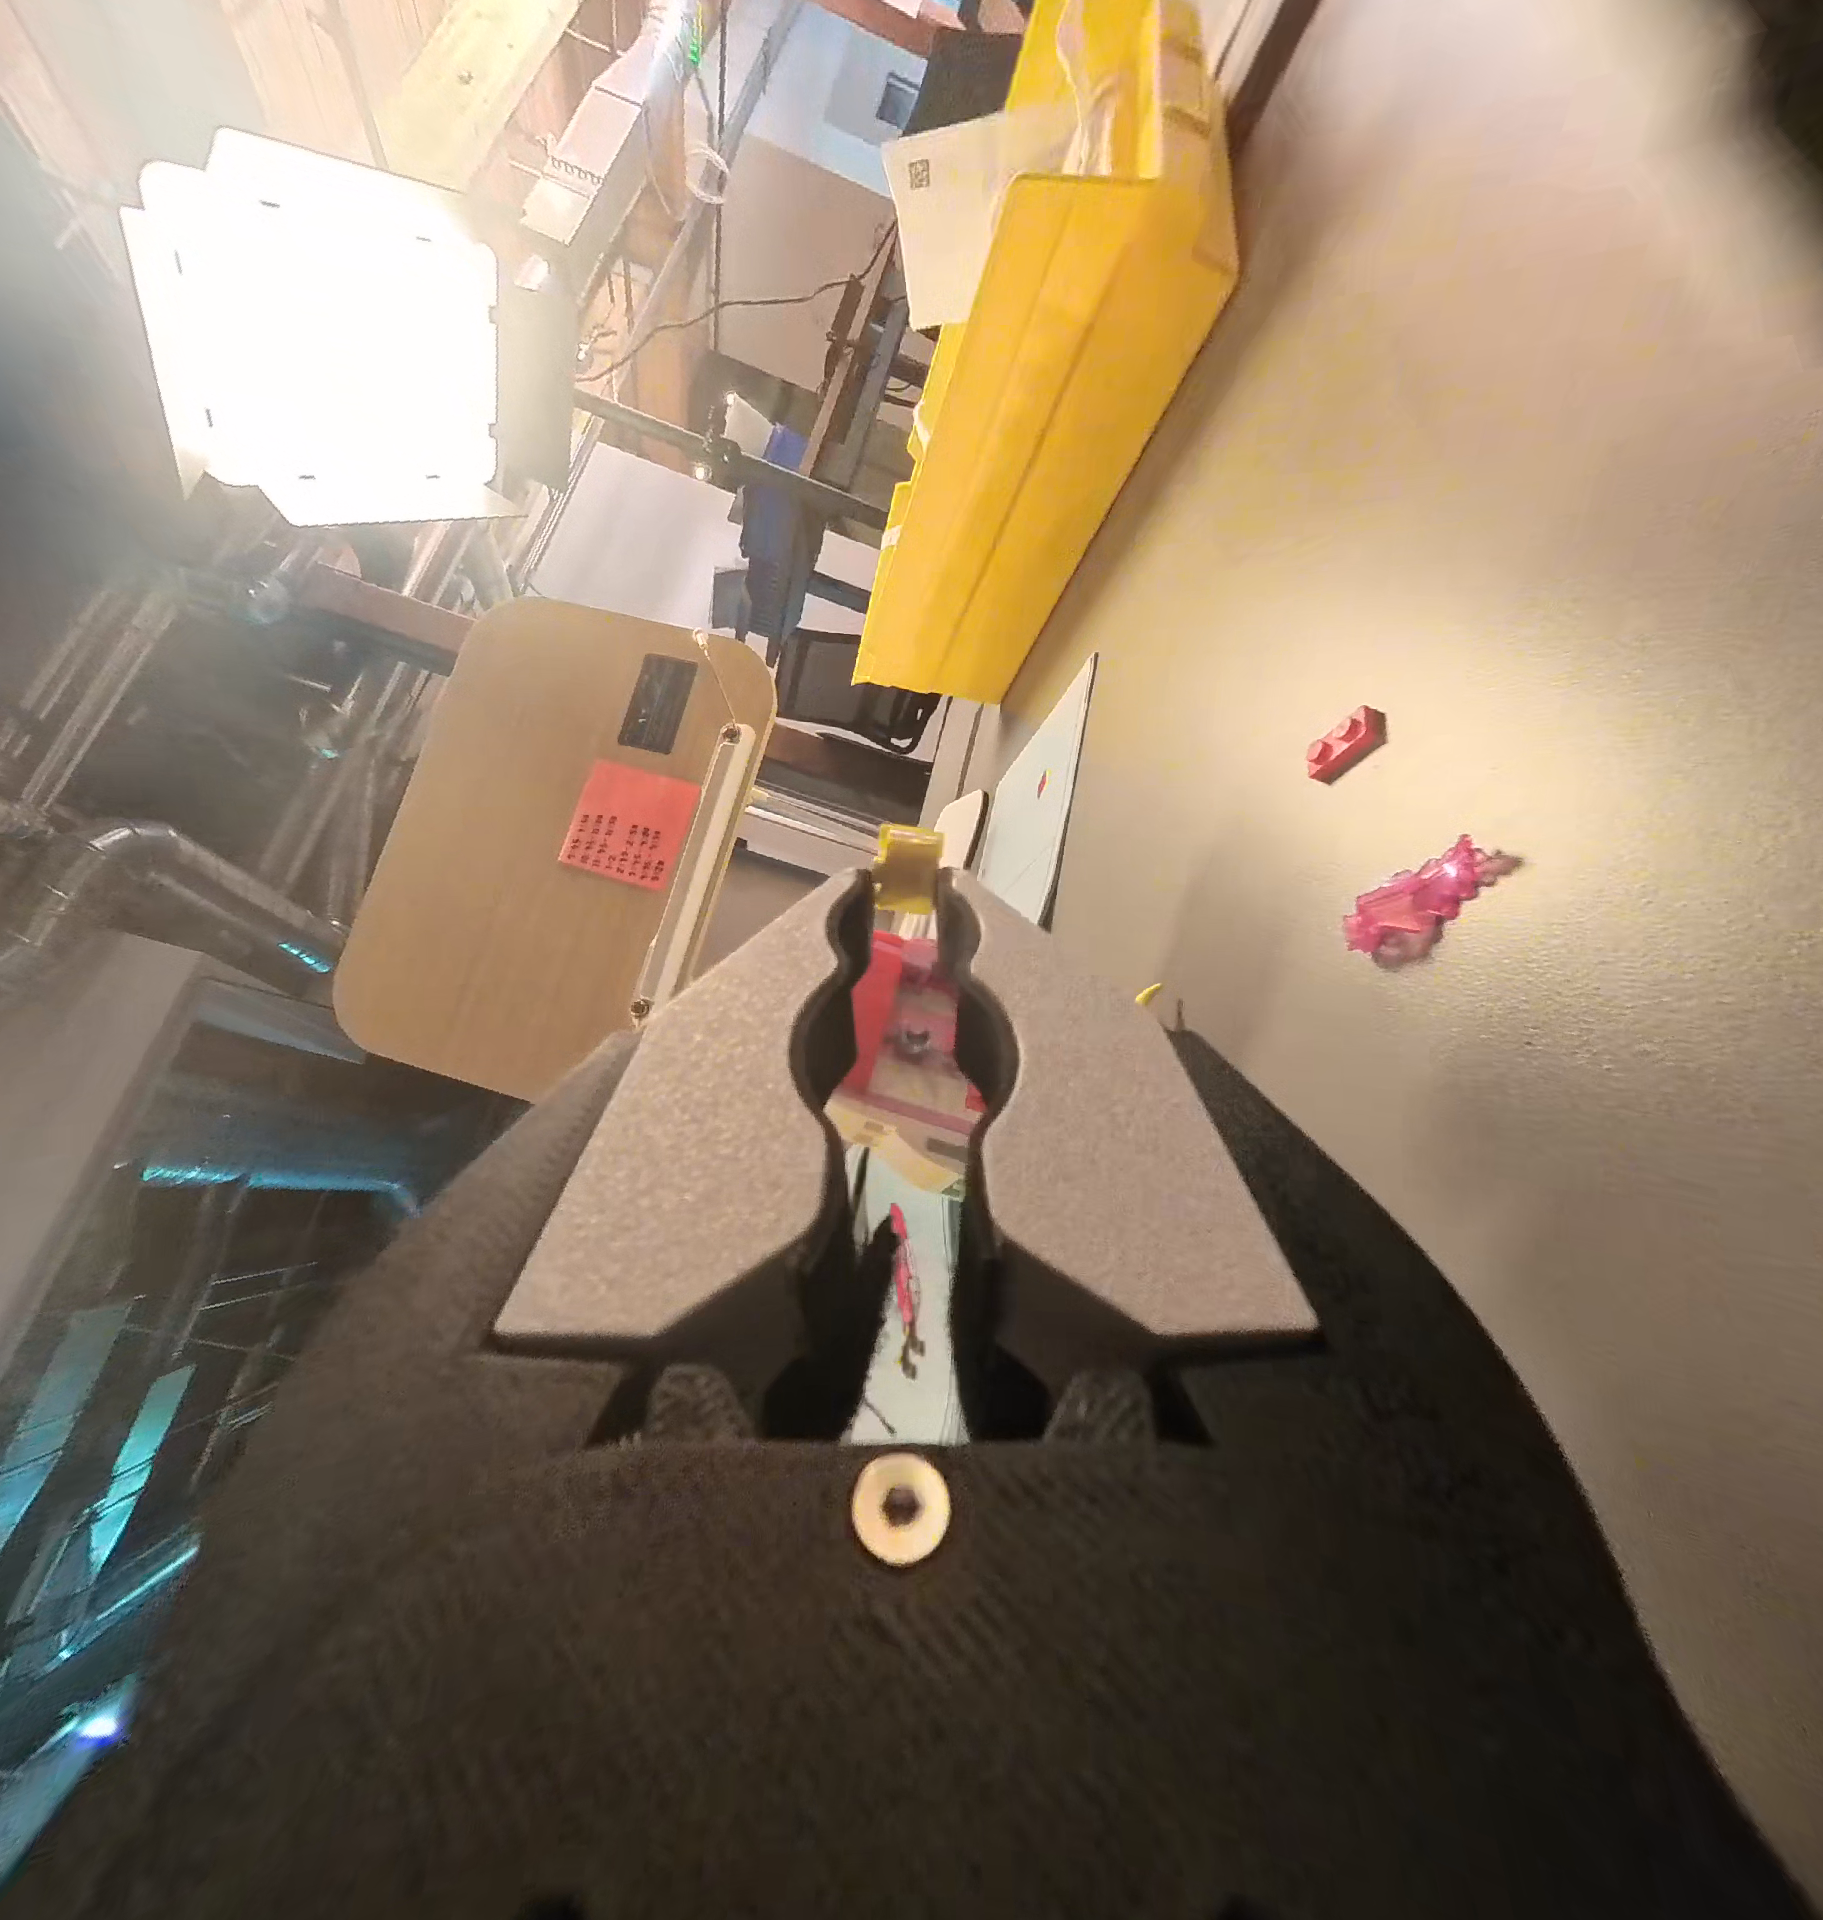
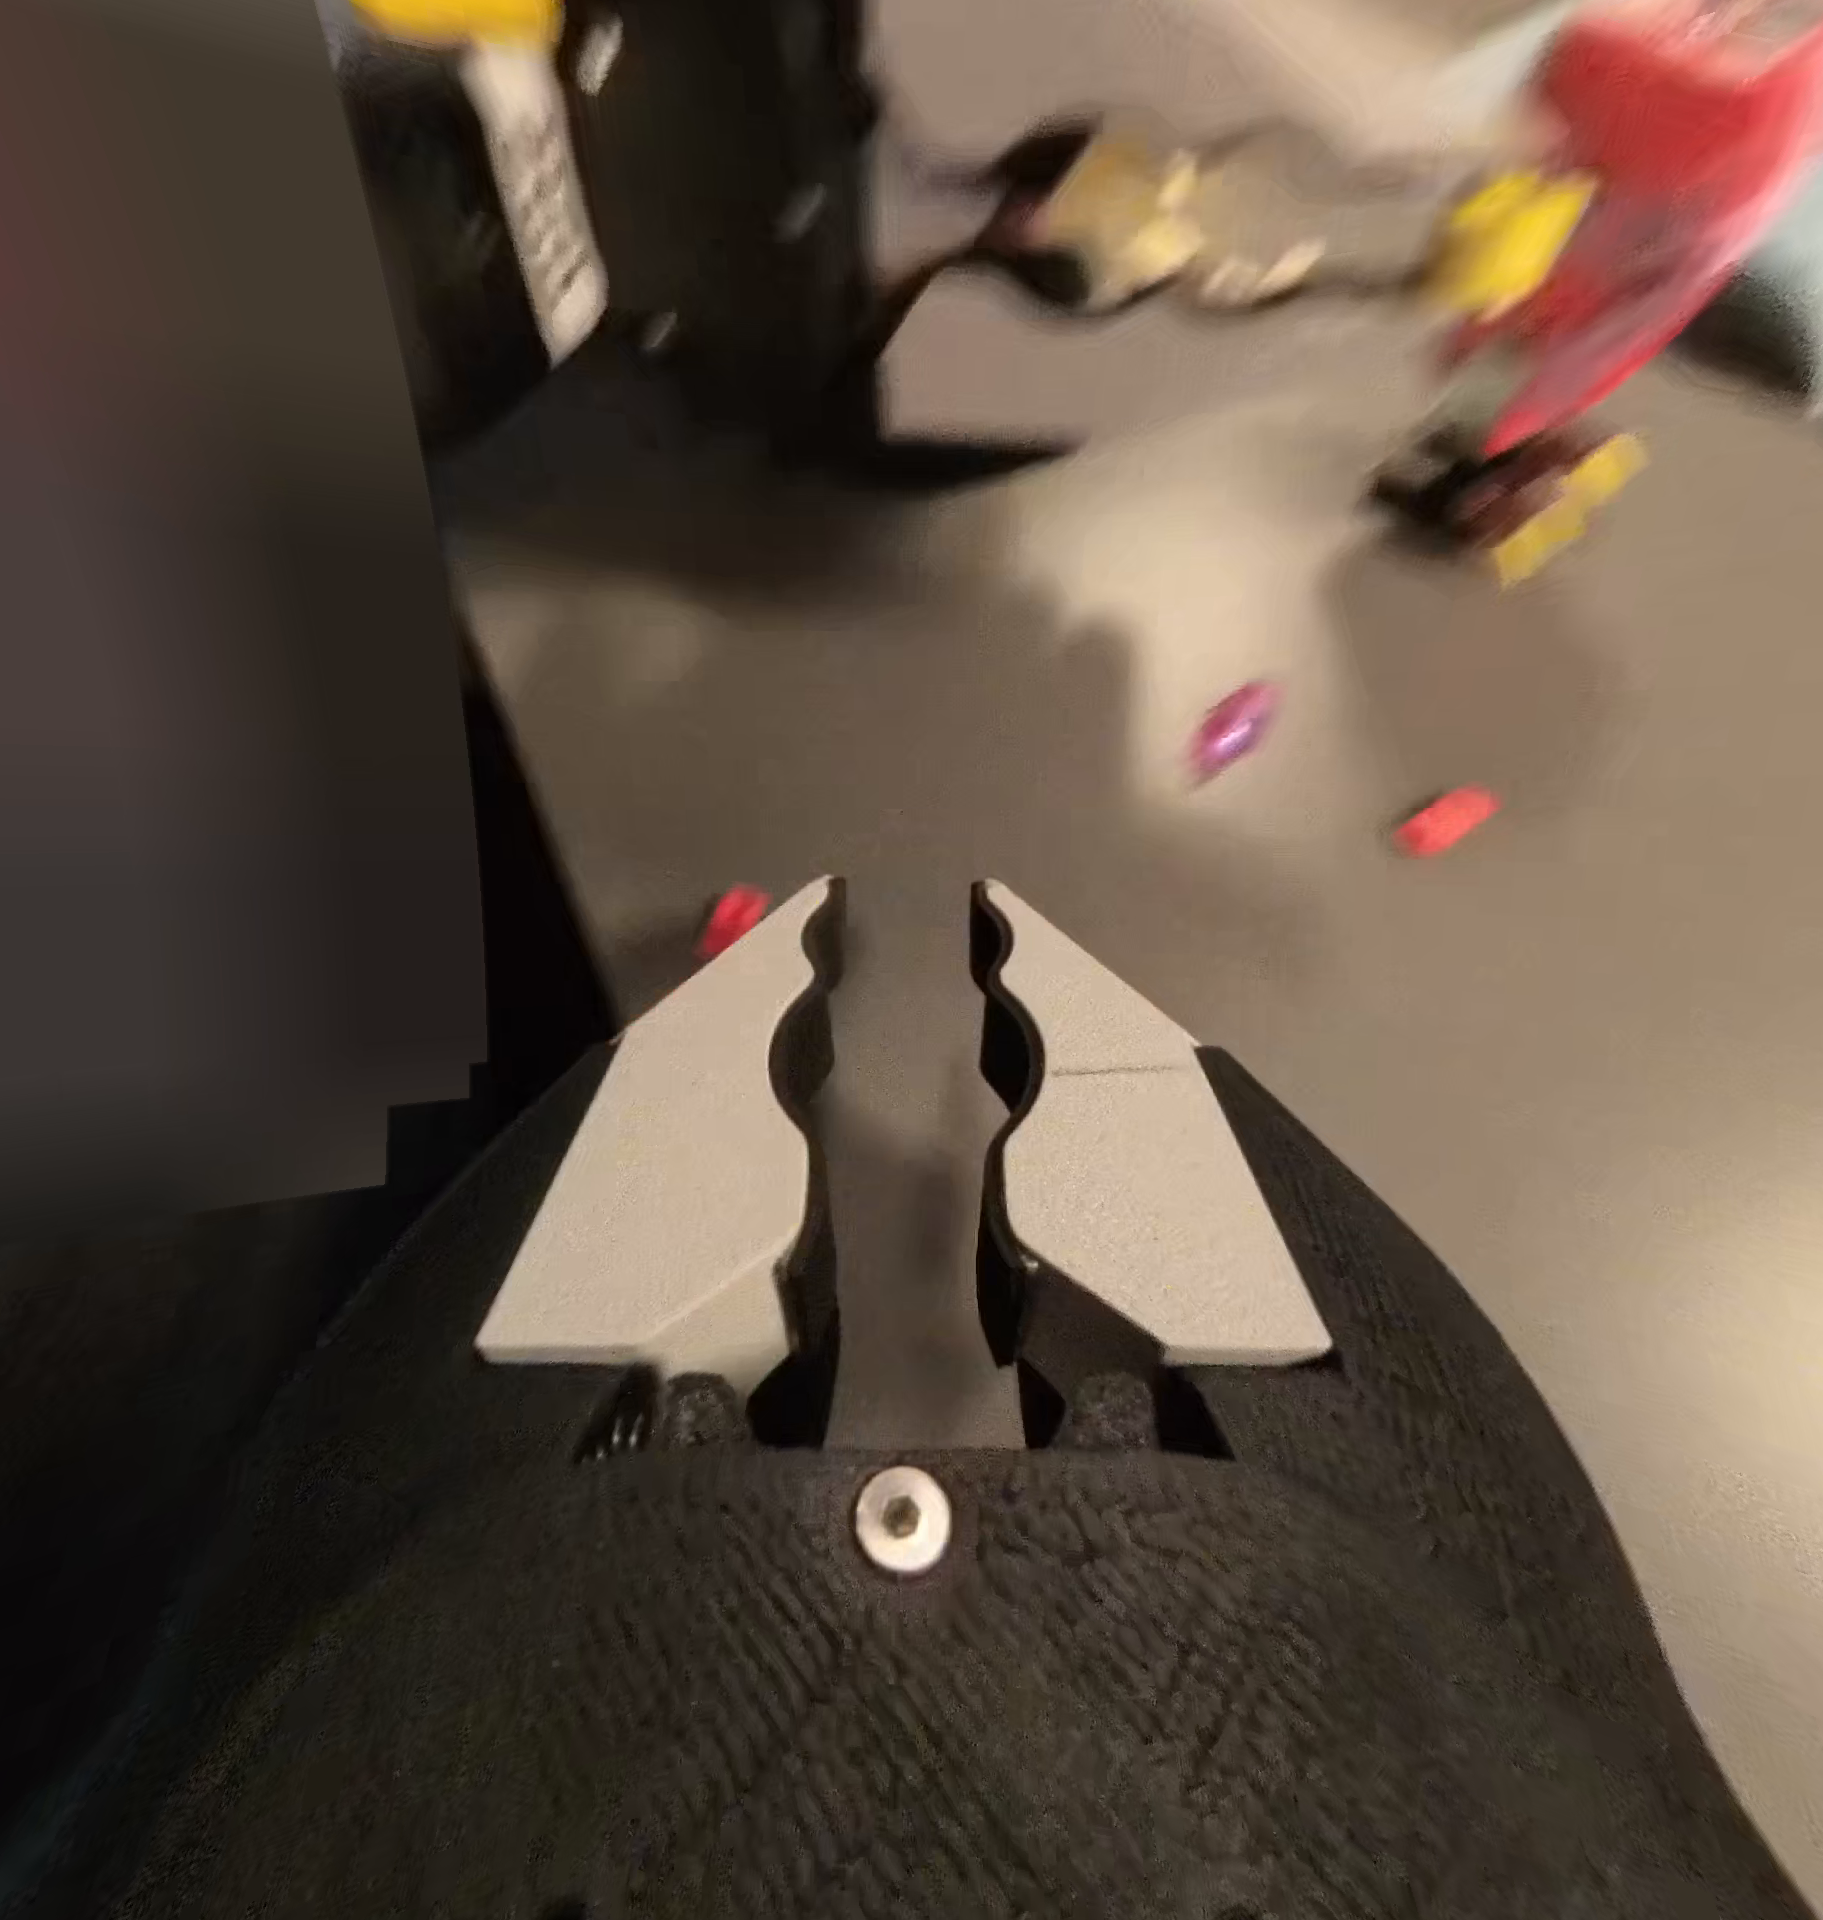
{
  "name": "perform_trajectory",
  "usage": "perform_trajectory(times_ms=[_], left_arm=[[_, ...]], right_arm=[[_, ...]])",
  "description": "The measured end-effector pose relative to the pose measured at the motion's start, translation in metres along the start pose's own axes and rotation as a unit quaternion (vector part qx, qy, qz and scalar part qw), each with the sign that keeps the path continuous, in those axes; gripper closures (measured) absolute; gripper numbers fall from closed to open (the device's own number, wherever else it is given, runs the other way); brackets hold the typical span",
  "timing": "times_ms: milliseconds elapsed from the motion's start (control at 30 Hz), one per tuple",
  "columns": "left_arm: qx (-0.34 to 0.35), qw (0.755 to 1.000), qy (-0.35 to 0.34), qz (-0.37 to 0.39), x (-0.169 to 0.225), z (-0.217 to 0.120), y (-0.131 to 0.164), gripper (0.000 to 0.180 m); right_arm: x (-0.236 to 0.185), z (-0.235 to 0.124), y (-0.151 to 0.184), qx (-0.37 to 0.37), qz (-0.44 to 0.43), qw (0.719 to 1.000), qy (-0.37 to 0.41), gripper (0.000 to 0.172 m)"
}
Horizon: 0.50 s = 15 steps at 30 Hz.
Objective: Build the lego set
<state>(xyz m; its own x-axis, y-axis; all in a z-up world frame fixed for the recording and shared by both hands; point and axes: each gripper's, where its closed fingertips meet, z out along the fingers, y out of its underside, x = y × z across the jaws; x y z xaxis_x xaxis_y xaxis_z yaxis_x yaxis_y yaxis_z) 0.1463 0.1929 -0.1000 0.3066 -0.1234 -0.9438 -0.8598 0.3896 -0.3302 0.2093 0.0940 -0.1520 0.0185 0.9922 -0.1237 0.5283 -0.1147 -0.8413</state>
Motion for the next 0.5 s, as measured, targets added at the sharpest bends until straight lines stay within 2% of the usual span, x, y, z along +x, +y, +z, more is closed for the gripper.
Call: perform_trajectory(times_ms=[67,133,233,400,500], left_arm=[[-0.001,1.0,0.001,-0.003,0.0,0.0,0.0,0.17],[0.0,1.0,0.002,-0.005,0.0,0.0,0.0,0.171],[-0.003,1.0,0.003,-0.003,0.001,0.0,0.001,0.17],[-0.006,1.0,0.005,-0.003,0.002,0.001,0.002,0.17],[-0.008,1.0,0.006,-0.005,0.002,0.001,0.003,0.171]], right_arm=[[-0.029,0.003,0.02,-0.03,0.015,0.999,-0.01,0.148],[-0.045,0.008,0.022,-0.016,0.044,0.999,-0.009,0.147],[-0.046,0.014,0.023,-0.013,0.052,0.998,0.037,0.147],[-0.049,0.019,0.028,-0.054,0.025,0.997,0.057,0.147],[-0.047,0.02,0.029,-0.075,0.007,0.994,0.073,0.155]])
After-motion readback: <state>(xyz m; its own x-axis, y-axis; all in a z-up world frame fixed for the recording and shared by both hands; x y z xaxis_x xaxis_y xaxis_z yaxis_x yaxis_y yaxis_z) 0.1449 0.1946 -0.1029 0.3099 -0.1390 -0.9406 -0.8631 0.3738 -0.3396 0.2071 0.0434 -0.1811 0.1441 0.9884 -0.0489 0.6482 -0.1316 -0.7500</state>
